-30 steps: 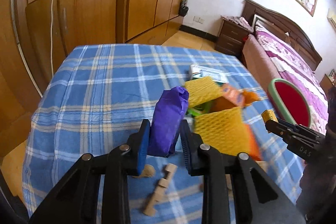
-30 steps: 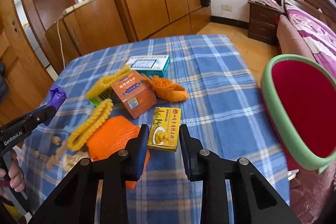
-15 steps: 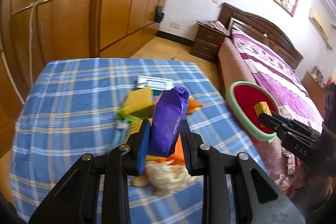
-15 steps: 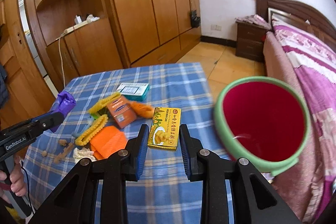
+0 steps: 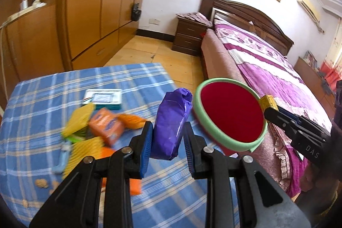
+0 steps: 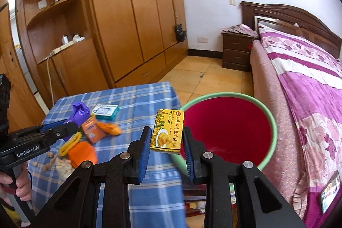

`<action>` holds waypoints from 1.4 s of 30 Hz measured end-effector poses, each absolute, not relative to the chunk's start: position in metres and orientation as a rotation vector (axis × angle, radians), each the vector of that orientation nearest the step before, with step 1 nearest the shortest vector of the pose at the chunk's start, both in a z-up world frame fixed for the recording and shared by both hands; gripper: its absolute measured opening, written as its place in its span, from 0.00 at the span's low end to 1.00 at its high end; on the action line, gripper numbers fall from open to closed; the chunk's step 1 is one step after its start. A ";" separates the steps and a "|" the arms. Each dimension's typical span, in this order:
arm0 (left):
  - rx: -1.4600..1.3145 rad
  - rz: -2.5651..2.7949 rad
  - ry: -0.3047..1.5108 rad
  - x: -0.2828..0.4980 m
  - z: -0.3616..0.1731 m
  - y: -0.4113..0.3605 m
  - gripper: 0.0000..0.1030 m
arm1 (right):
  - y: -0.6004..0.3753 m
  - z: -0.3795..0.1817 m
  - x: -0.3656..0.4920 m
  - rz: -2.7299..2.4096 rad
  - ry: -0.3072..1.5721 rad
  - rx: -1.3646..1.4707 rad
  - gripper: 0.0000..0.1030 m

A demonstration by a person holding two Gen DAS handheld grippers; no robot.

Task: Collect trash
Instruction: 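Carry the purple bag with the left tool while the right tool grasps the yellow box, then open both tools over the red bucket, dropping the bag and box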

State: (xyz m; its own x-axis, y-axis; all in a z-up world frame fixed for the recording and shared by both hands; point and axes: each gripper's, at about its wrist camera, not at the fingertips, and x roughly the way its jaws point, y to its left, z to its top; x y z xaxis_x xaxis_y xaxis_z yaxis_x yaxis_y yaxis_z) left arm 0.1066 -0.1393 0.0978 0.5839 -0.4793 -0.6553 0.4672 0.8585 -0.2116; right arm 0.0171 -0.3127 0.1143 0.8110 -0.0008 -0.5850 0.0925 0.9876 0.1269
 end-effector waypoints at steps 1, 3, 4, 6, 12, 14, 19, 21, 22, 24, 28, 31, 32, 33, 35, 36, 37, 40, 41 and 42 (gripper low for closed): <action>-0.012 -0.561 0.772 0.108 0.097 -0.147 0.28 | -0.318 0.113 0.016 -0.056 0.625 0.164 0.29; -0.004 -0.574 0.778 0.111 0.095 -0.163 0.28 | -0.331 0.111 0.016 -0.055 0.625 0.189 0.29; 0.001 -0.577 0.782 0.113 0.094 -0.171 0.28 | -0.337 0.109 0.015 -0.059 0.626 0.196 0.29; 0.009 -0.577 0.793 0.117 0.090 -0.184 0.28 | -0.348 0.106 0.014 -0.067 0.628 0.210 0.29; 0.033 -0.596 0.837 0.129 0.072 -0.222 0.28 | -0.383 0.085 0.019 -0.090 0.661 0.266 0.29; 0.043 -0.602 0.850 0.131 0.068 -0.234 0.28 | -0.393 0.078 0.019 -0.108 0.673 0.277 0.29; 0.080 -0.618 0.879 0.133 0.055 -0.259 0.28 | -0.411 0.062 0.018 -0.142 0.690 0.315 0.29; 0.096 -0.627 0.883 0.133 0.050 -0.268 0.28 | -0.415 0.058 0.019 -0.153 0.693 0.319 0.29; 0.104 -0.629 0.884 0.133 0.049 -0.272 0.28 | -0.417 0.055 0.019 -0.154 0.697 0.323 0.29; 0.118 -0.637 0.886 0.134 0.046 -0.279 0.28 | -0.422 0.050 0.021 -0.155 0.701 0.336 0.29; 0.135 -0.652 0.892 0.135 0.042 -0.289 0.28 | -0.425 0.046 0.023 -0.157 0.703 0.349 0.29; 0.139 -0.646 0.884 0.136 0.041 -0.292 0.30 | -0.428 0.043 0.025 -0.158 0.705 0.357 0.30; 0.138 -0.644 0.884 0.136 0.040 -0.292 0.31 | -0.429 0.043 0.025 -0.158 0.705 0.360 0.31; 0.136 -0.643 0.886 0.137 0.040 -0.292 0.33 | -0.429 0.043 0.025 -0.158 0.705 0.363 0.31; 0.130 -0.637 0.887 0.137 0.041 -0.292 0.38 | -0.430 0.043 0.026 -0.156 0.706 0.367 0.31; 0.126 -0.634 0.886 0.137 0.041 -0.290 0.41 | -0.430 0.042 0.027 -0.156 0.707 0.369 0.31; 0.125 -0.633 0.884 0.137 0.042 -0.289 0.42 | -0.430 0.042 0.027 -0.154 0.705 0.371 0.32; 0.116 -0.624 0.875 0.136 0.045 -0.284 0.43 | -0.429 0.044 0.026 -0.149 0.696 0.375 0.32; 0.112 -0.620 0.874 0.135 0.046 -0.282 0.43 | -0.428 0.046 0.025 -0.148 0.693 0.374 0.32; 0.108 -0.616 0.873 0.135 0.047 -0.279 0.43 | -0.427 0.048 0.025 -0.148 0.687 0.373 0.33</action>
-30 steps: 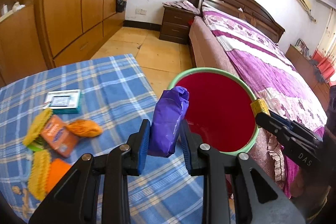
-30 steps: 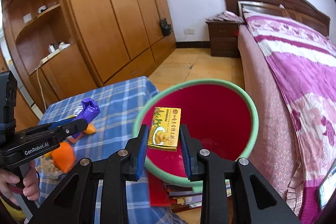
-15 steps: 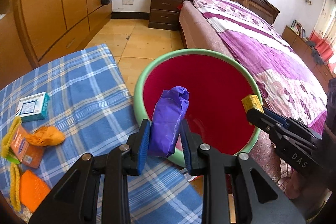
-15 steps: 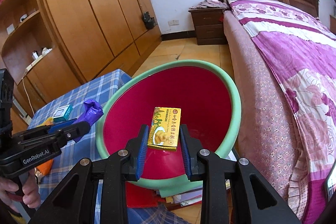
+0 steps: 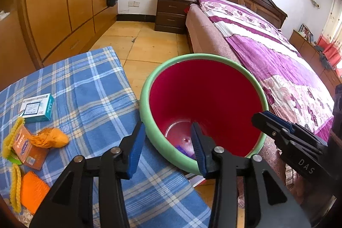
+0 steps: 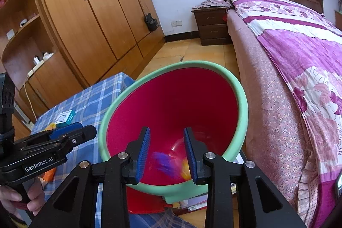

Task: Collect trash
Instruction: 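Open both tools over the red bucket, dropping the bag and box, then move the left tool to the wooden piece and close on it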

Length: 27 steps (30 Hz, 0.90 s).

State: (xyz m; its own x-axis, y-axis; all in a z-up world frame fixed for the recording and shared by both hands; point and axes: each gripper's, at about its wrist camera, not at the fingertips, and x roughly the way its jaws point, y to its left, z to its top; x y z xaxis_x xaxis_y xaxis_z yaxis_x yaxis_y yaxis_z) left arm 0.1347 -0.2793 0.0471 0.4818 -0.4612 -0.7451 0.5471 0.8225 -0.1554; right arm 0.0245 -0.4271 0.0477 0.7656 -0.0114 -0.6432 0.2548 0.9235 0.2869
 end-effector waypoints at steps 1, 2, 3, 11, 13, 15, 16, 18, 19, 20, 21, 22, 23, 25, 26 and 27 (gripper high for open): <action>0.106 -0.614 0.873 0.134 0.048 -0.277 0.43 | -0.427 0.049 0.024 -0.148 0.684 0.373 0.33; 0.104 -0.610 0.871 0.134 0.049 -0.274 0.43 | -0.426 0.051 0.023 -0.148 0.681 0.374 0.33; 0.101 -0.605 0.868 0.133 0.051 -0.271 0.43 | -0.425 0.053 0.023 -0.148 0.677 0.374 0.33; 0.066 -0.557 0.854 0.121 0.065 -0.237 0.43 | -0.406 0.070 0.012 -0.141 0.653 0.363 0.45; 0.059 -0.539 0.850 0.118 0.068 -0.225 0.43 | -0.399 0.075 0.010 -0.136 0.647 0.358 0.46; 0.054 -0.521 0.845 0.117 0.071 -0.214 0.43 | -0.392 0.079 0.007 -0.131 0.645 0.354 0.48; 0.052 -0.510 0.842 0.115 0.072 -0.208 0.44 | -0.387 0.082 0.005 -0.127 0.646 0.353 0.49; 0.046 -0.485 0.836 0.114 0.074 -0.196 0.47 | -0.379 0.086 0.002 -0.119 0.649 0.351 0.50; 0.038 -0.470 0.833 0.113 0.076 -0.188 0.47 | -0.375 0.088 0.000 -0.117 0.647 0.348 0.51; 0.031 -0.462 0.832 0.113 0.076 -0.183 0.47 | -0.373 0.091 -0.002 -0.117 0.645 0.345 0.53; 0.021 -0.453 0.832 0.112 0.077 -0.176 0.47 | -0.369 0.093 -0.005 -0.118 0.643 0.343 0.56; 0.011 -0.444 0.831 0.111 0.078 -0.169 0.47 | -0.366 0.095 -0.006 -0.119 0.642 0.342 0.59; 0.005 -0.438 0.831 0.110 0.078 -0.164 0.48 | -0.362 0.096 -0.008 -0.123 0.639 0.343 0.60; -0.004 -0.421 0.824 0.108 0.079 -0.150 0.49 | -0.357 0.099 -0.011 -0.120 0.634 0.347 0.60; -0.006 -0.412 0.822 0.107 0.079 -0.145 0.50 | -0.354 0.101 -0.011 -0.114 0.634 0.347 0.60; -0.009 -0.401 0.821 0.105 0.080 -0.140 0.51 | -0.350 0.101 -0.011 -0.110 0.635 0.347 0.60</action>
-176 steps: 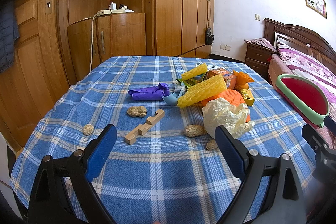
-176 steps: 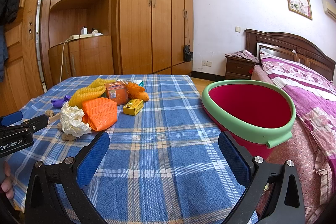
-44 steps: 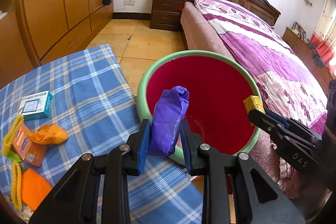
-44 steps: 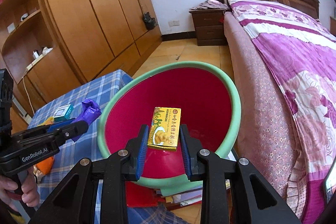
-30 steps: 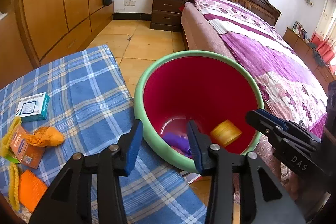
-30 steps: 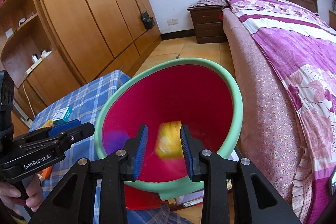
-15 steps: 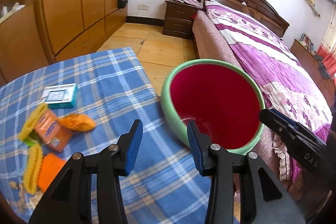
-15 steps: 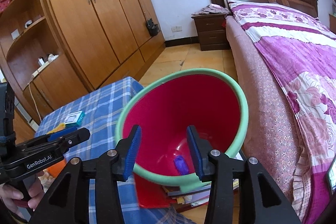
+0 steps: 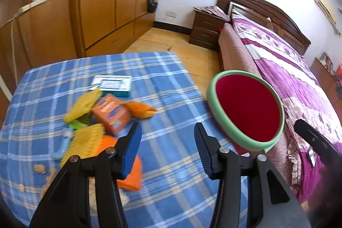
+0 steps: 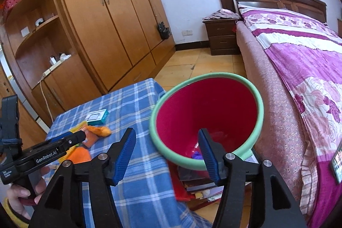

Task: Collect trash
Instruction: 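Move the left tool to the wooden piece and close on it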

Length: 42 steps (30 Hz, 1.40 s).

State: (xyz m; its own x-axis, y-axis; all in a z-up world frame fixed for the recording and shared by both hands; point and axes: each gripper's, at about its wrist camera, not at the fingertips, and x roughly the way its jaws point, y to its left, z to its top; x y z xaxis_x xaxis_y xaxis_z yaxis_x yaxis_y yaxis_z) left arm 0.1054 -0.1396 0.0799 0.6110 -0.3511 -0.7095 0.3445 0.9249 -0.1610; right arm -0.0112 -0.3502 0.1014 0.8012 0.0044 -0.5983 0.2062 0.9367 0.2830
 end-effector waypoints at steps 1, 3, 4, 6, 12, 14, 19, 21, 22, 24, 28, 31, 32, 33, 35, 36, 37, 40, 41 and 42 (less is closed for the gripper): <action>-0.012 -0.390 0.821 0.104 0.080 -0.133 0.51 | -0.348 0.102 -0.012 -0.108 0.636 0.345 0.60; -0.021 -0.369 0.823 0.101 0.079 -0.119 0.51 | -0.339 0.102 -0.011 -0.098 0.643 0.339 0.60; -0.025 -0.359 0.824 0.101 0.078 -0.113 0.51 | -0.334 0.101 -0.010 -0.091 0.648 0.338 0.60; -0.034 -0.336 0.825 0.098 0.077 -0.099 0.51 | -0.326 0.100 -0.010 -0.073 0.655 0.335 0.60; -0.053 -0.279 0.830 0.090 0.072 -0.059 0.51 | -0.299 0.095 -0.006 -0.023 0.677 0.315 0.60; -0.070 -0.254 0.835 0.088 0.069 -0.044 0.51 | -0.290 0.092 -0.005 -0.006 0.682 0.305 0.60; -0.103 -0.181 0.855 0.083 0.057 -0.006 0.51 | -0.266 0.085 -0.001 0.031 0.700 0.289 0.60; -0.101 -0.157 0.866 0.081 0.052 0.008 0.51 | -0.256 0.082 0.001 0.047 0.709 0.279 0.61; -0.104 -0.151 0.871 0.081 0.049 0.014 0.51 | -0.252 0.081 0.002 0.052 0.714 0.276 0.61; -0.115 -0.135 0.884 0.080 0.043 0.025 0.51 | -0.244 0.078 0.004 0.061 0.722 0.272 0.60; -0.119 -0.103 0.910 0.080 0.029 0.043 0.51 | -0.231 0.073 0.007 0.069 0.736 0.270 0.61; -0.110 -0.097 0.923 0.079 0.022 0.048 0.51 | -0.223 0.069 0.010 0.073 0.750 0.271 0.61; -0.107 -0.098 0.926 0.080 0.019 0.050 0.51 | -0.221 0.068 0.010 0.076 0.756 0.273 0.61; -0.106 -0.100 0.929 0.080 0.016 0.051 0.51 | -0.218 0.067 0.011 0.079 0.762 0.275 0.61; -0.103 -0.104 0.935 0.081 0.012 0.053 0.51 | -0.214 0.065 0.012 0.086 0.773 0.273 0.61; -0.100 -0.107 0.939 0.081 0.009 0.053 0.51 | -0.211 0.064 0.013 0.088 0.778 0.270 0.61; -0.095 -0.109 0.942 0.082 0.007 0.053 0.51 | -0.209 0.063 0.013 0.090 0.782 0.268 0.61; -0.076 -0.119 0.936 0.082 0.003 0.051 0.41 | -0.204 0.061 0.014 0.094 0.794 0.263 0.61; -0.067 -0.123 0.936 0.082 0.002 0.050 0.41 | -0.203 0.061 0.014 0.093 0.797 0.261 0.61; -0.061 -0.127 0.936 0.082 0.001 0.049 0.40 | -0.203 0.061 0.014 0.093 0.799 0.259 0.61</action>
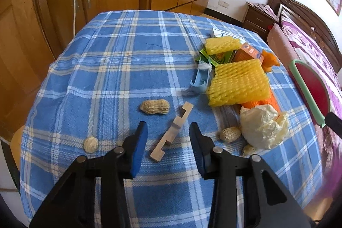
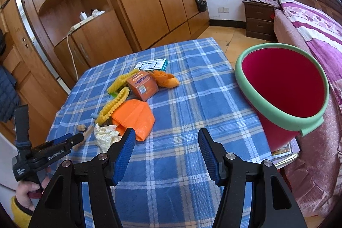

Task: Collect trash
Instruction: 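Move the left tool to the wooden piece and close on it, then grasp the crumpled white tissue with the right tool while the left holds the wooden piece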

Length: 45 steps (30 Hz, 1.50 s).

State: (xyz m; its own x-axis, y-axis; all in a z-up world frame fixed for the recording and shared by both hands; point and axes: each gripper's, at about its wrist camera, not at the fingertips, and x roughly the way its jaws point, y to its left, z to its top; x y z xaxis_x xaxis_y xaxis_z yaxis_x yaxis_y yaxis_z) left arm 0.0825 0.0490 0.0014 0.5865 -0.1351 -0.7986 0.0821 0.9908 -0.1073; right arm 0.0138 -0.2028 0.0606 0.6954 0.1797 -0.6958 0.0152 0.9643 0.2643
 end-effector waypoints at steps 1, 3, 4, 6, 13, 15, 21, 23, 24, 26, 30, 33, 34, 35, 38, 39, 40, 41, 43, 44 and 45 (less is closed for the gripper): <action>-0.054 -0.131 0.937 0.082 0.000 0.048 0.40 | -0.202 0.060 0.014 0.093 0.801 0.257 0.60; -0.044 -0.144 0.943 0.083 -0.002 0.046 0.39 | -0.200 0.060 0.014 0.094 0.805 0.255 0.61; -0.038 -0.152 0.948 0.084 -0.003 0.045 0.39 | -0.199 0.059 0.014 0.095 0.807 0.253 0.61; -0.026 -0.154 0.960 0.085 -0.007 0.042 0.39 | -0.197 0.058 0.015 0.097 0.812 0.248 0.61; -0.012 -0.134 0.935 0.085 -0.008 0.039 0.19 | -0.191 0.054 0.017 0.109 0.827 0.238 0.61; -0.023 -0.136 0.931 0.085 -0.009 0.039 0.13 | -0.187 0.053 0.018 0.116 0.832 0.233 0.61; -0.067 -0.141 0.925 0.080 -0.005 0.044 0.10 | -0.171 0.050 0.023 0.156 0.845 0.198 0.60; -0.075 -0.136 0.916 0.078 -0.002 0.046 0.10 | -0.165 0.048 0.025 0.175 0.849 0.189 0.60; -0.080 -0.131 0.912 0.077 0.000 0.048 0.10 | -0.163 0.047 0.026 0.184 0.852 0.183 0.61; -0.090 -0.123 0.907 0.077 0.003 0.052 0.10 | -0.156 0.045 0.028 0.202 0.858 0.172 0.60; -0.101 -0.101 0.894 0.076 0.007 0.059 0.10 | -0.144 0.041 0.035 0.233 0.866 0.152 0.60; -0.110 -0.087 0.889 0.075 0.010 0.063 0.10 | -0.135 0.038 0.039 0.265 0.873 0.143 0.60; -0.112 -0.084 0.888 0.075 0.010 0.065 0.10 | -0.132 0.036 0.041 0.277 0.876 0.142 0.60; -0.113 -0.081 0.886 0.075 0.011 0.066 0.10 | -0.128 0.035 0.042 0.291 0.880 0.141 0.60; -0.115 -0.074 0.883 0.075 0.012 0.068 0.10 | -0.120 0.030 0.045 0.322 0.883 0.135 0.60; -0.116 -0.072 0.882 0.074 0.012 0.069 0.10 | -0.117 0.028 0.046 0.329 0.883 0.132 0.60; -0.116 -0.071 0.881 0.074 0.012 0.069 0.10 | -0.116 0.027 0.047 0.334 0.883 0.130 0.60; -0.118 -0.071 0.882 0.074 0.012 0.069 0.10 | -0.114 0.025 0.047 0.341 0.883 0.131 0.58; -0.119 -0.069 0.880 0.074 0.013 0.068 0.10 | -0.111 0.023 0.048 0.353 0.883 0.126 0.45; -0.120 -0.069 0.879 0.074 0.013 0.068 0.10 | -0.110 0.022 0.049 0.353 0.884 0.122 0.42; -0.120 -0.069 0.878 0.073 0.013 0.068 0.10 | -0.110 0.021 0.049 0.353 0.885 0.119 0.37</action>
State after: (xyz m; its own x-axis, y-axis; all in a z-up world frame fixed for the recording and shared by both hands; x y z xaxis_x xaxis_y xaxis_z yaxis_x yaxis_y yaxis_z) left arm 0.0732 0.0677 0.0134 0.6367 -0.1096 -0.7633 0.0111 0.9910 -0.1331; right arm 0.0492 -0.1097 0.0206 0.5798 0.3502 -0.7357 -0.2527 0.9357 0.2463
